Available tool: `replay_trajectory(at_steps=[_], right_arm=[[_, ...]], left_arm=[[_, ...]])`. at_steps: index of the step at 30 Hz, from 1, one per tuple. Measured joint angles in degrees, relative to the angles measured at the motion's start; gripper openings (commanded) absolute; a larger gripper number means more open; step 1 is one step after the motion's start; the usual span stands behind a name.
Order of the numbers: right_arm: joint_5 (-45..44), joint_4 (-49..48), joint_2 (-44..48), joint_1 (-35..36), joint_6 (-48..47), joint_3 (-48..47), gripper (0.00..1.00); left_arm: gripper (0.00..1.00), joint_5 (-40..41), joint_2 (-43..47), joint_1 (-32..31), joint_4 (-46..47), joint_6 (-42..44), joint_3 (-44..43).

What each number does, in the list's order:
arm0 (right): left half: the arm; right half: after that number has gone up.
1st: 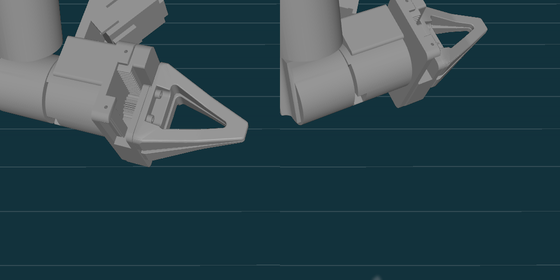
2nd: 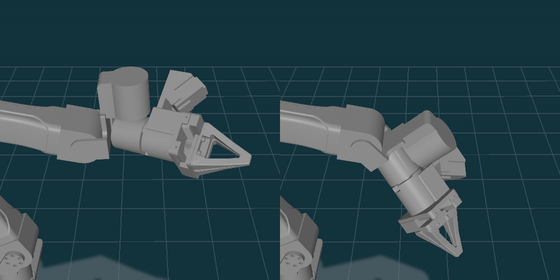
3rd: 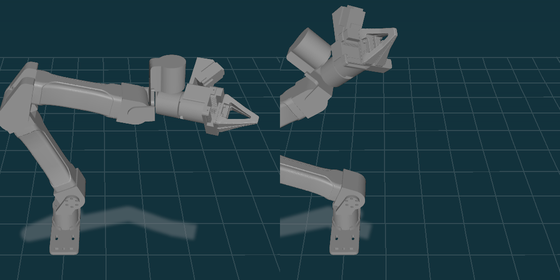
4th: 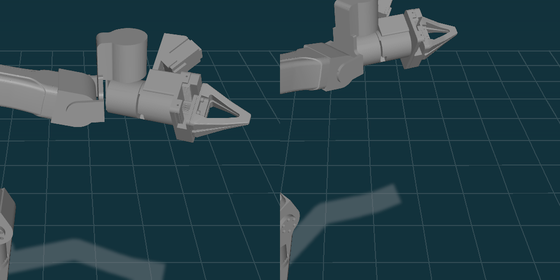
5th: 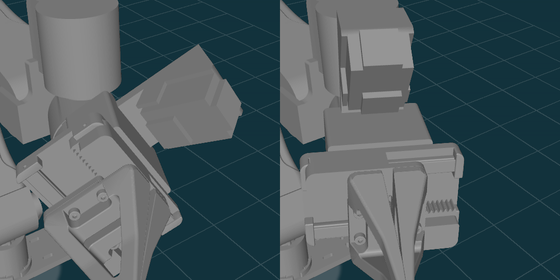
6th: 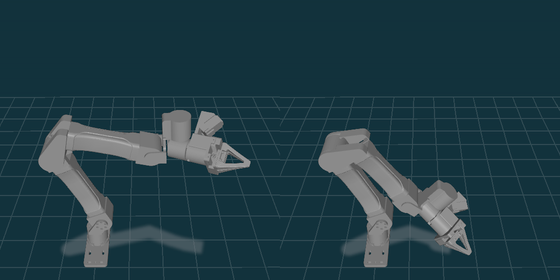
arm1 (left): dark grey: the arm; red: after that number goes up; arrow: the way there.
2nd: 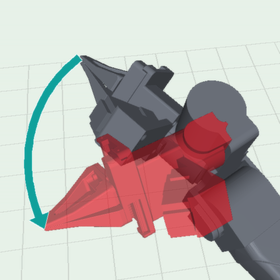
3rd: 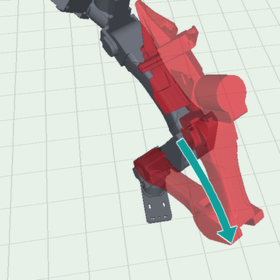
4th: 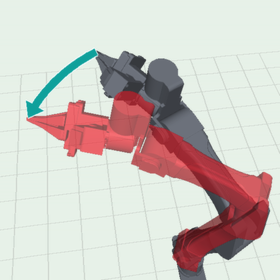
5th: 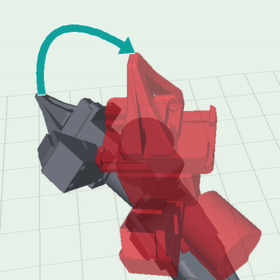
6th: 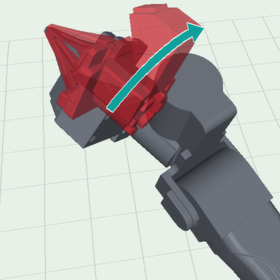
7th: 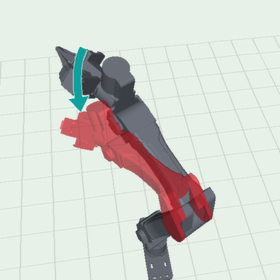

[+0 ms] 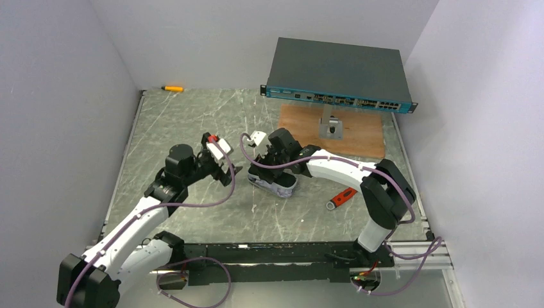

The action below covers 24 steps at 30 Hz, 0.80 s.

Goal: Open the umbrella

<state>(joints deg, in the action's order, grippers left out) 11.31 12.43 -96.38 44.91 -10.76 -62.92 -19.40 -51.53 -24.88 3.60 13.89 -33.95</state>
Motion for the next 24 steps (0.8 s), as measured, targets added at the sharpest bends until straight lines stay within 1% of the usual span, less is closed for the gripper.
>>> replay_trajectory(at_steps=[2,5,8,10,14,18,21,24], right_arm=[[-1.0,0.7,0.1,0.2,0.5,-0.3,0.72],[-2.5,2.3,1.4,0.3,-0.3,0.2,0.72],[-3.4,3.6,5.2,0.3,-2.2,3.1,0.73],[-3.2,5.0,8.5,0.3,-3.4,5.0,0.73],[-2.7,6.0,12.0,1.1,-5.2,6.4,0.72],[-2.9,6.4,11.9,1.5,-6.9,7.1,0.68],[-3.4,7.3,11.9,1.5,-7.8,7.6,0.68],[-4.5,7.3,11.9,1.5,-8.4,8.4,0.65]], left_arm=[[1.0,-4.0,1.8,0.0,-2.8,3.7,0.6],[1.0,-8.3,3.5,-0.1,-3.9,7.8,3.6],[1.0,-10.0,3.3,-0.1,-4.7,10.0,6.6],[1.0,-10.7,2.1,-0.3,-5.2,10.9,7.0],[1.0,-9.9,0.6,-3.0,-2.5,12.0,7.7],[1.0,-6.9,1.6,-8.1,3.2,14.1,11.6],[1.0,-5.0,1.2,-11.2,4.6,15.3,13.2],[1.0,-3.6,0.6,-12.7,6.4,15.7,13.2]])
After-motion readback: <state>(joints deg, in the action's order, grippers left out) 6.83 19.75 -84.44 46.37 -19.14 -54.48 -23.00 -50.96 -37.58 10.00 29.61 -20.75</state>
